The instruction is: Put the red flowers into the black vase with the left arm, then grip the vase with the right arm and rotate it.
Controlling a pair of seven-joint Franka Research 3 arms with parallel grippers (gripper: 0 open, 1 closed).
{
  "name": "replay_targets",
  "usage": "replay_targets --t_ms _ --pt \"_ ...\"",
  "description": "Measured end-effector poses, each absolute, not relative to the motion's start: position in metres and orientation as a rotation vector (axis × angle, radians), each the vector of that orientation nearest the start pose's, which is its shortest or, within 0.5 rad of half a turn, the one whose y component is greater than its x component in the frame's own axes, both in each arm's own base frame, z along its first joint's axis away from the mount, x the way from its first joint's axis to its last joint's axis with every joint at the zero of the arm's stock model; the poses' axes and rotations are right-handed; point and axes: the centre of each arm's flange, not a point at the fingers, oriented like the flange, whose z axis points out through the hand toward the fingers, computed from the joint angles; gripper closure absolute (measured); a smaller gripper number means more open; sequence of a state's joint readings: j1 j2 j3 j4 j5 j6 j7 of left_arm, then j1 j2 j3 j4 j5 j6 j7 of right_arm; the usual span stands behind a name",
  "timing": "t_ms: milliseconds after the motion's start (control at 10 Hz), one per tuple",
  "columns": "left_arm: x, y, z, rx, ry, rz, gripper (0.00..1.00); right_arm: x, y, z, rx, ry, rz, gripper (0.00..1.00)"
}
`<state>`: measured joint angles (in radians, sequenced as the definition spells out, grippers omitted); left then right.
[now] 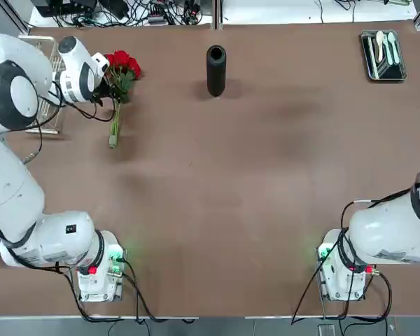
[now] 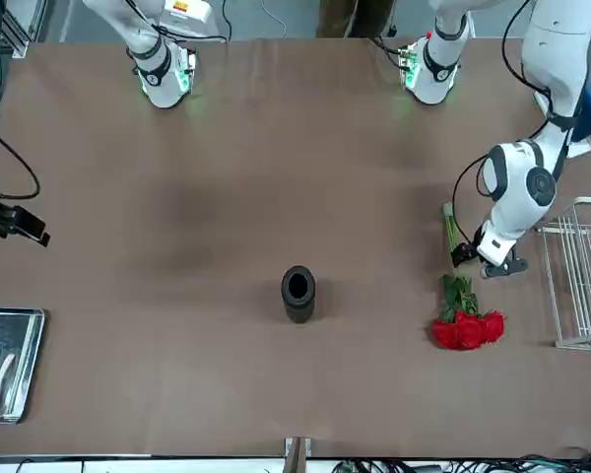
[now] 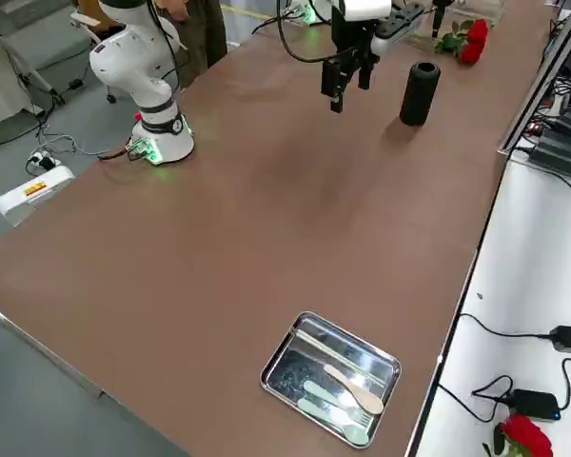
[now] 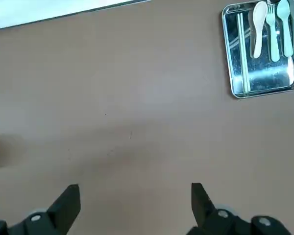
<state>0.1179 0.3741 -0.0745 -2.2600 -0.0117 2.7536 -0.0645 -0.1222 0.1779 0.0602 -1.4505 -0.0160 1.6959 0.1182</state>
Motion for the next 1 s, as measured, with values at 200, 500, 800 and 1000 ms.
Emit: replay_targets --t_ms 200,500,800,1000 --pt "0.551 0.023 0.199 -3.162 -0.199 -0.219 0.00 0.619 -0.043 0.589 -3.131 0.283 -0.105 0.00" --pt "0.548 0.021 0.170 -3.167 -0.198 -0.217 0.03 0.619 -0.044 0.589 -3.131 0.283 -0.105 0.00" --pt "0.552 0.021 0.172 -3.166 -0.200 -0.234 0.33 0.618 -0.045 0.589 -3.131 0.287 -0.105 0.00" --pt "0.553 0.022 0.174 -3.164 -0.202 -0.242 0.44 0.618 -0.045 0.589 -3.131 0.287 -0.105 0.00"
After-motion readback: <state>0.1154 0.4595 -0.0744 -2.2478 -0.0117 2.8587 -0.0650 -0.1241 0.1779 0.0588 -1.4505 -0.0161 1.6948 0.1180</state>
